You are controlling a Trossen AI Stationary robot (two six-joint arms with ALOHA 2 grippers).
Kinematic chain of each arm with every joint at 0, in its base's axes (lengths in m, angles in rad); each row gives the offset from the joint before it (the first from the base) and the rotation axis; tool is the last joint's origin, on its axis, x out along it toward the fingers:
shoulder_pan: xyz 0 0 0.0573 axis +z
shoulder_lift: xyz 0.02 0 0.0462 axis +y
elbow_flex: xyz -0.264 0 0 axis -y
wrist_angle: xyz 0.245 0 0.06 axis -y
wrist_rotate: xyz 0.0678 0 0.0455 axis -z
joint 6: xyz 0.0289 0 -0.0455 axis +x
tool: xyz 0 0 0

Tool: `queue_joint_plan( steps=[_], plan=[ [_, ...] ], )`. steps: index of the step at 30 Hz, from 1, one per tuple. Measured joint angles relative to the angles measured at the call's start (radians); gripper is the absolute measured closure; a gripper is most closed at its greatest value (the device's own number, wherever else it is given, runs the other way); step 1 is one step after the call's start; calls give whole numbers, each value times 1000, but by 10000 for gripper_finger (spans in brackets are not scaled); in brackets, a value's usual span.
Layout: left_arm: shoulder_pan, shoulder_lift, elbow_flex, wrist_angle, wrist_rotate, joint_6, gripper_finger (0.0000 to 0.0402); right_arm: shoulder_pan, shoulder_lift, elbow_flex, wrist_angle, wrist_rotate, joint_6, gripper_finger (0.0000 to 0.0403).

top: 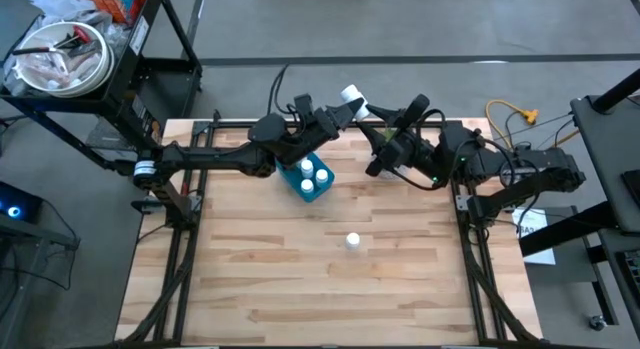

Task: Pick and place pill bottles into a basket
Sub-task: Put the white pill bottle into the dark blue bin

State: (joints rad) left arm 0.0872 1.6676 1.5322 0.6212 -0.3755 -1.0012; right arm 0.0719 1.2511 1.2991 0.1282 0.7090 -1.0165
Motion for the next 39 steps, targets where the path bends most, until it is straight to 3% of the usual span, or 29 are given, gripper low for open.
queue_joint_plan(
  steps=[8, 16, 27, 31, 35, 39],
  plan=[
    [1, 0, 1, -4, 5, -11, 222, 0, -1, 1, -21, 6, -2, 235],
    [1, 0, 4, -3, 10, -9, 249, 1, -7, 1, -22, 1, 36, 236],
    [8, -10, 6, 22, 23, 90, 250, 13, -123, 0, -20, -3, 358, 234],
    [8, -11, 6, 50, 22, 1, 250, 14, -139, 1, -83, -101, 360, 234],
    [15, -11, 0, 41, 120, -5, 252, 12, -134, 18, -190, -173, 394, 234],
    [32, -12, 0, 15, 344, 37, 252, 11, -141, 65, -317, -218, 502, 234]
  ],
)
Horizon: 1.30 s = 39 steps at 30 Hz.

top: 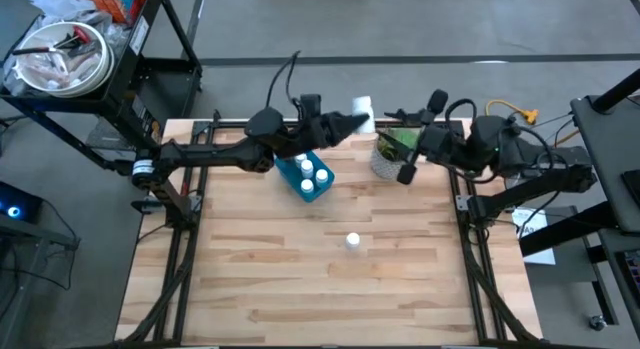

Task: Pick and place pill bottles into a basket
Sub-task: Put the white pill bottle into the dark blue bin

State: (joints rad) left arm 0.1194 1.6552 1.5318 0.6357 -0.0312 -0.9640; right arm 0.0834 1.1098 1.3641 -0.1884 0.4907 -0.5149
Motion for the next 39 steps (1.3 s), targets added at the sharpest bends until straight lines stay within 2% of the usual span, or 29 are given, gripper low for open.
queue_joint_plan(
  steps=[3, 7, 13, 16, 21, 25, 28, 34, 39],
  plan=[
    [5, -3, 0, -48, 138, 86, 252, 2, -11, 54, -146, -67, 93, 234],
    [9, -10, 0, -152, 252, 220, 252, 0, -27, 126, -323, -197, 230, 234],
    [11, -14, 0, -375, 284, 456, 252, 2, -36, 171, -500, -242, 349, 234],
    [11, -14, 0, -399, 283, 530, 252, 0, -33, 171, -535, -265, 409, 234],
    [-1, -15, 0, -357, 212, 649, 252, 2, -8, 169, -536, -290, 468, 234],
    [-7, -15, 0, -226, 148, 663, 252, 1, -9, 157, -495, -232, 523, 234],
    [-12, -17, 0, -131, 147, 736, 252, 2, -29, 119, -417, -204, 551, 234],
    [-25, -17, 0, -131, 149, 818, 253, 2, -71, 25, -227, -200, 576, 232],
    [-28, -17, 0, -131, 150, 832, 253, 1, -64, 1, -226, -221, 622, 200]
  ],
)
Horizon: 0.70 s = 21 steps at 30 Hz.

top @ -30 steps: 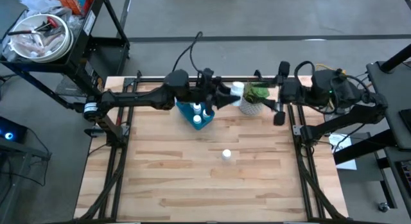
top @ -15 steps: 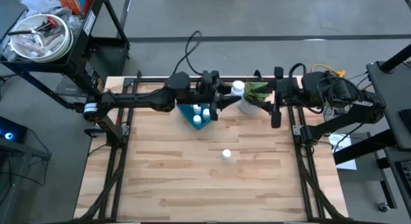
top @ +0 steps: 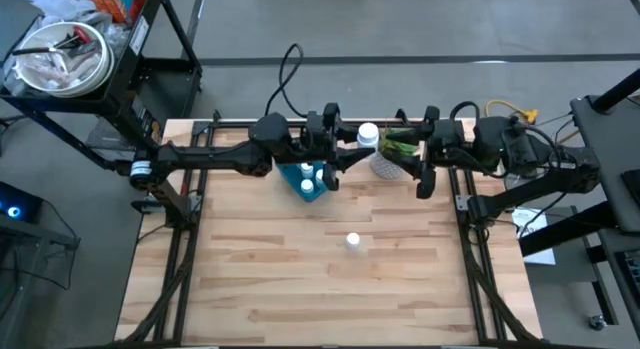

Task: Pick and place pill bottles into a basket
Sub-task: Put the white pill bottle into the dark blue bin

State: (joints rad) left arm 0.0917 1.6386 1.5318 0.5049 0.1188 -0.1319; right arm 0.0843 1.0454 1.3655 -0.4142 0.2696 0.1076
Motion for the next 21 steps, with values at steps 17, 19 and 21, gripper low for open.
queue_joint_plan(
  steps=[17, 19, 21],
  plan=[
    [-9, 1, 0, -25, 64, -17, 254, -35, 73, -1, 58, -118, 41, 98],
    [-9, 1, 0, -25, 64, -17, 254, -37, 82, -1, 58, -122, 48, 107],
    [-10, 1, 0, -26, 64, -17, 254, -38, 89, -1, 59, -124, 47, 117]
  ],
)
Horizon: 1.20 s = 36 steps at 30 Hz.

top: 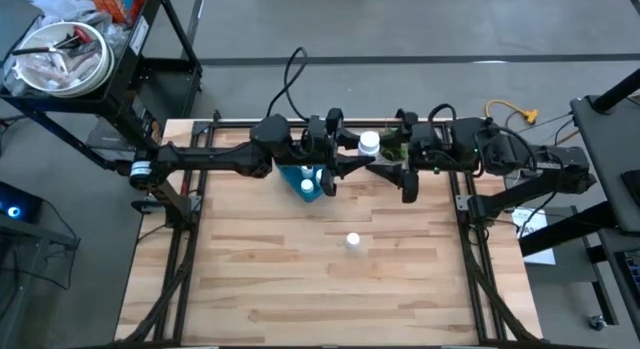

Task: Pick and place pill bottles into a basket
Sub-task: Put the white pill bottle into the dark blue bin

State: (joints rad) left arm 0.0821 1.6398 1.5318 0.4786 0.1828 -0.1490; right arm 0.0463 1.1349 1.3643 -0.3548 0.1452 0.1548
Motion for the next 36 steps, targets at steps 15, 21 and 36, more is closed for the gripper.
queue_joint_plan(
  steps=[15, 21, 36],
  plan=[
    [-8, -1, 1, -38, -1, -1, 255, -3, 12, 0, 21, -2, -1, 201],
    [-8, -1, 1, -42, 11, -1, 258, -3, 13, 0, 22, -1, 3, 224],
    [-9, -1, 1, -54, 19, -1, 259, -3, 14, 0, 21, 3, 3, 251]
  ],
)
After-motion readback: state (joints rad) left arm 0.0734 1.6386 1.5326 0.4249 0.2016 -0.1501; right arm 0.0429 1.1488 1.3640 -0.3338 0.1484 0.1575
